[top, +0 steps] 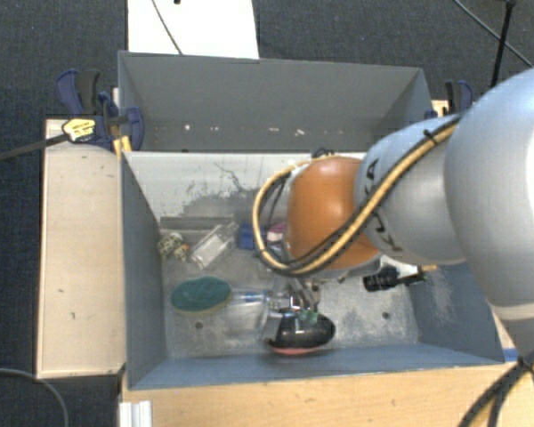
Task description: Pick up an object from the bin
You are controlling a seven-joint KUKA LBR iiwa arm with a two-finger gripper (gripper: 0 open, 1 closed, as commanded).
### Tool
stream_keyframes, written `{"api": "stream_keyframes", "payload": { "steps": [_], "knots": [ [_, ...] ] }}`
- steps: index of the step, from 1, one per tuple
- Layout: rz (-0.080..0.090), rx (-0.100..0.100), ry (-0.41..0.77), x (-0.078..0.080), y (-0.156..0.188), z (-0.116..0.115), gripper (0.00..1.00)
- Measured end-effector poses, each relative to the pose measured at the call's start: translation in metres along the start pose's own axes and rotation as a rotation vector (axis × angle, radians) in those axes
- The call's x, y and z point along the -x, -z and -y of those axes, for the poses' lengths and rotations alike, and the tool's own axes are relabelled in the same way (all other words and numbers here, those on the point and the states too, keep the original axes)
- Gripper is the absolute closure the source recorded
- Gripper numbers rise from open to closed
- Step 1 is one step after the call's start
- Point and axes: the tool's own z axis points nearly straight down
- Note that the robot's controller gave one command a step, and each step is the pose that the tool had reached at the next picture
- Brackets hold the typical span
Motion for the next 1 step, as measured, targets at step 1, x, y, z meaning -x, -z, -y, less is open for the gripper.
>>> {"api": "stream_keyframes", "payload": {
  "steps": [1],
  "knots": [
    [-0.004, 0.003, 0.001, -0.0302, -0.0255, -0.071, 0.0]
  ]
}}
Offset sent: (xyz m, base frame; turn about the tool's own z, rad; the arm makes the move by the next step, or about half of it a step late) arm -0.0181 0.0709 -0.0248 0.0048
